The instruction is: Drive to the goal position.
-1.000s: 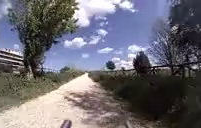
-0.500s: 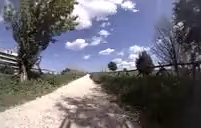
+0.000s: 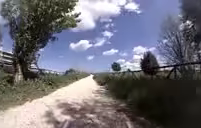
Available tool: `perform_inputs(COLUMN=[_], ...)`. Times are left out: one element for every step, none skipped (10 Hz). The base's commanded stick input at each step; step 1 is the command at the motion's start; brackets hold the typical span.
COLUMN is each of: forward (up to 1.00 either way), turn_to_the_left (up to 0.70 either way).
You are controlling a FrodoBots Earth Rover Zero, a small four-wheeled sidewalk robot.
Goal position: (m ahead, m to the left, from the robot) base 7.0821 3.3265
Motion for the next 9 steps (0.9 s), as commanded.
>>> perform_inputs(forward=[0.83,0.83,0.83,0.83,0.83,0.83,0.83,0.83,0.83], turn_to_the_left=[0.0,0.0,0.0,0.0,0.0,0.0,0.0,0.0,0.0])
